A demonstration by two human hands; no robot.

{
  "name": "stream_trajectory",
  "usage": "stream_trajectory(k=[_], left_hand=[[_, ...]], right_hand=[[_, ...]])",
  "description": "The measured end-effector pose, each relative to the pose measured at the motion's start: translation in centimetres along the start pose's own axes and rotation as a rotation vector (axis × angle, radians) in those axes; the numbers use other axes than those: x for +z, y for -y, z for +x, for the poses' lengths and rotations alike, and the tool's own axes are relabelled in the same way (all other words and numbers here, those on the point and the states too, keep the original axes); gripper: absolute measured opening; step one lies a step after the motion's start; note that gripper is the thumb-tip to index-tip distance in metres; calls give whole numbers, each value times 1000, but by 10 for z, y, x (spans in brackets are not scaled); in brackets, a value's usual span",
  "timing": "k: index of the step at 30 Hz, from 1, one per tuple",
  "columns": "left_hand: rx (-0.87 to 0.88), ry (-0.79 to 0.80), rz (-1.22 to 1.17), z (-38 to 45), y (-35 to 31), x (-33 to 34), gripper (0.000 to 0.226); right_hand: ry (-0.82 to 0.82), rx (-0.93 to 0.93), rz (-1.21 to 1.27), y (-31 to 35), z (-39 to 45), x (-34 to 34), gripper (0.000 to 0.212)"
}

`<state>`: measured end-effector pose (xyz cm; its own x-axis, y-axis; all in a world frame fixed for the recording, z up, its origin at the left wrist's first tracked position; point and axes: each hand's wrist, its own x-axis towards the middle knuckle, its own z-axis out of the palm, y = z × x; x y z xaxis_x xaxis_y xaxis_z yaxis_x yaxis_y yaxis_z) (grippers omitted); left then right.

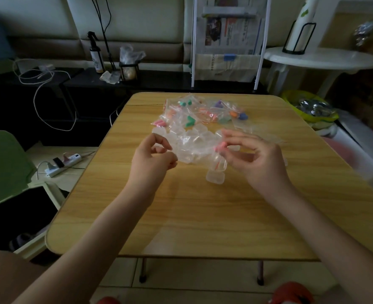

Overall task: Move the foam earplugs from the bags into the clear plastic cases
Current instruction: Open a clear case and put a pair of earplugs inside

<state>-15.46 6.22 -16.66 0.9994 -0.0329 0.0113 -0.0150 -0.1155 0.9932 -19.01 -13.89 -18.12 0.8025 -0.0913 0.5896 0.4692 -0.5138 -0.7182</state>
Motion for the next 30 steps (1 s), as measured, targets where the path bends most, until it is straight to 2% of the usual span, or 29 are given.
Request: stream_trajectory(k=[4,8,12,15,17,18,19,21,24,27,30], left_hand=[[164,-54,270,0,-2,-1,25],[271,-115,489,6,6,-3,27],[266,-113,639,15,15,-9,15],[252,-149,806,11,16,-8,19],[381,-237,889,5,13,-5,20],[476,-240,858,1,9,-3,19],[551,-193,791,-2,6,0,17],[629,-2,664,-9,3,8,15],[662,198,659,-17,8,20,19],[616,287,698,-19,15,26,25],[591,285,670,-17,17,25,25]], right_hand=[[22,244,291,-4,3,-1,24],[-65,387,498,-6,7,-6,15],[-2,404,402,-12,4,-10,18],[110,310,213,-7,2,-9,26],[184,265,123,-1,1,-8,27],[223,256,99,2,0,-8,27],[265,245,65,3,-1,-7,28],[348,218,-26,5,-3,-7,28],[432,197,-107,5,-2,-6,25],[469,159,-207,2,-3,-5,23],[450,135,-268,-2,-4,-5,25]])
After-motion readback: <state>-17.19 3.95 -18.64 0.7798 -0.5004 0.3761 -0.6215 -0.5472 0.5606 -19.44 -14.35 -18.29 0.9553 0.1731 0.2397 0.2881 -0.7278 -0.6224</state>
